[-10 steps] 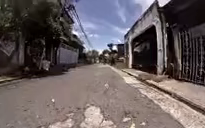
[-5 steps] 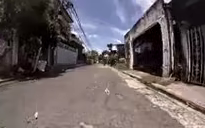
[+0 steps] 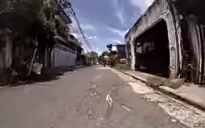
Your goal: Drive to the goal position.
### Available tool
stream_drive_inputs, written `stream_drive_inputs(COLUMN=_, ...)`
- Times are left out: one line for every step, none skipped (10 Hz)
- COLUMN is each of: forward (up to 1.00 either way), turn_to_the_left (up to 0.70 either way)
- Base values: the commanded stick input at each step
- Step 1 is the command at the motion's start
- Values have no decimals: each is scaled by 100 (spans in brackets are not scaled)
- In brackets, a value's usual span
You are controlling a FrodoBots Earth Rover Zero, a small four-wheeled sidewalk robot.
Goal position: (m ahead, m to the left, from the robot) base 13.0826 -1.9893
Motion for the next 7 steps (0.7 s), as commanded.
stream_drive_inputs(forward=85, turn_to_the_left=0)
stream_drive_inputs(forward=85, turn_to_the_left=0)
stream_drive_inputs(forward=85, turn_to_the_left=0)
stream_drive_inputs(forward=85, turn_to_the_left=0)
stream_drive_inputs(forward=85, turn_to_the_left=0)
stream_drive_inputs(forward=85, turn_to_the_left=0)
stream_drive_inputs(forward=85, turn_to_the_left=0)
